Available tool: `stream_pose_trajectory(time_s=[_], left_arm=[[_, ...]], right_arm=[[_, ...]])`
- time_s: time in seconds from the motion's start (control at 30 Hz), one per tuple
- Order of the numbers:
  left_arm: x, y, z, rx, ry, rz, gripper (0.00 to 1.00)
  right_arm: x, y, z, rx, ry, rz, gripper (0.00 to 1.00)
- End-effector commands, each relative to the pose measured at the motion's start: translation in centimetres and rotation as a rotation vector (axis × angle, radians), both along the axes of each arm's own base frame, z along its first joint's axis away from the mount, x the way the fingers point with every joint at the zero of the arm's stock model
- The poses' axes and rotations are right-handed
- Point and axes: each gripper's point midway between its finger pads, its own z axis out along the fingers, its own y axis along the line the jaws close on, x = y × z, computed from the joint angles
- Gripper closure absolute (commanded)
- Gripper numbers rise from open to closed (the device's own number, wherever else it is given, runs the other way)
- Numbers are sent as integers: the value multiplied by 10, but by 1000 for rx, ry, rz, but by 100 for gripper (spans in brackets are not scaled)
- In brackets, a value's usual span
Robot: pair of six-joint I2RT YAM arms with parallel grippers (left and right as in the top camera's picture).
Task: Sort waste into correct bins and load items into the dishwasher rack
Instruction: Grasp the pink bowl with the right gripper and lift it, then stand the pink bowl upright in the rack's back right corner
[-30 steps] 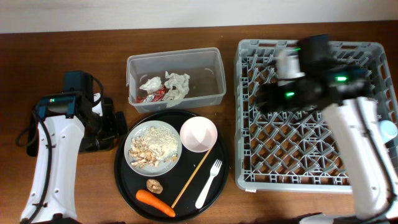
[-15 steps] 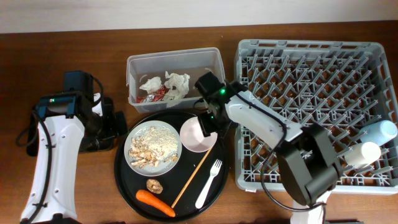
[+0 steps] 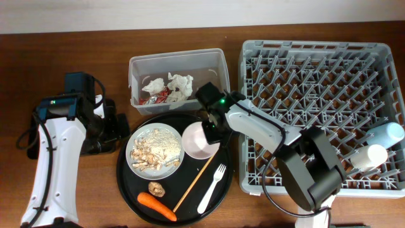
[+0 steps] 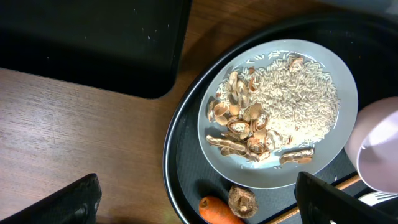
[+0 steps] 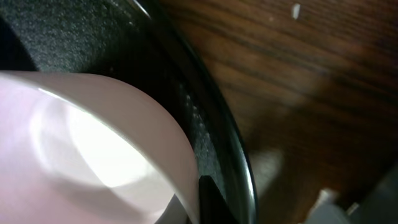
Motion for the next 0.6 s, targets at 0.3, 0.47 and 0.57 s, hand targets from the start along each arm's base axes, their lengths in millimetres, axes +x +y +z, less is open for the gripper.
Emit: stream_pose_trajectory(time_s=[0.3, 0.47, 0.57], left_arm=[[0, 1, -1, 3, 4, 8, 1], [0, 1, -1, 2, 4, 8, 1], [0, 1, -1, 2, 4, 8, 1]], right_arm=[[76, -287, 306, -746, -911, -606, 96], [67, -398, 314, -1093, -892, -937, 96], [87, -437, 272, -1194, -785, -951, 96]])
